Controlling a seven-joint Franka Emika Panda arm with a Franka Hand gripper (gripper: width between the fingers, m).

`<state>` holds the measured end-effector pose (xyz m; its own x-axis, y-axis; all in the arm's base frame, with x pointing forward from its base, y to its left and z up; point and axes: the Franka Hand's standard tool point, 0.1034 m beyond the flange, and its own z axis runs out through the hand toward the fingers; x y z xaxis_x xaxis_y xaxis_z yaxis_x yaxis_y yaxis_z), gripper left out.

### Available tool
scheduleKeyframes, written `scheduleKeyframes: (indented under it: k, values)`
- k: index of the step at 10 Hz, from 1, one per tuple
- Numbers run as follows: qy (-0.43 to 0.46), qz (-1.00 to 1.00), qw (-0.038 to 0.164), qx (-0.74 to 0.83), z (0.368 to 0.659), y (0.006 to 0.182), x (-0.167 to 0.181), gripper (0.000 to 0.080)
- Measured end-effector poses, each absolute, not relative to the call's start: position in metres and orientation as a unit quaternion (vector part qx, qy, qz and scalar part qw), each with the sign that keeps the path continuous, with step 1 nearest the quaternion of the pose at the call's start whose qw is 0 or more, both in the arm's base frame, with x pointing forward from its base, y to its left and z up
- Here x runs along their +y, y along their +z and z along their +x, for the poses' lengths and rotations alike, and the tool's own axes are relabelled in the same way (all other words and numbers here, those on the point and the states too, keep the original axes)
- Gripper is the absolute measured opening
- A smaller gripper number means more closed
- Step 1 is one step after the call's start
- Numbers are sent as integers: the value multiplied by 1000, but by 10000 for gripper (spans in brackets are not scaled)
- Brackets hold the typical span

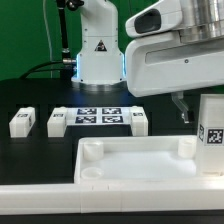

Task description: Assemble desk

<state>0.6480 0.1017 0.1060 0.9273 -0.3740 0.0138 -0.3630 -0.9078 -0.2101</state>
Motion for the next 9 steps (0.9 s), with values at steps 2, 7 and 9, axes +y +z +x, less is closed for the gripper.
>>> scheduleKeyframes:
  k: [2, 7, 9]
  values:
    - [-22, -964, 102, 246, 649, 106, 97, 305]
    - [12, -794, 135, 592, 649, 104, 92, 305]
    - [8, -730, 150, 666, 645, 104, 98, 307]
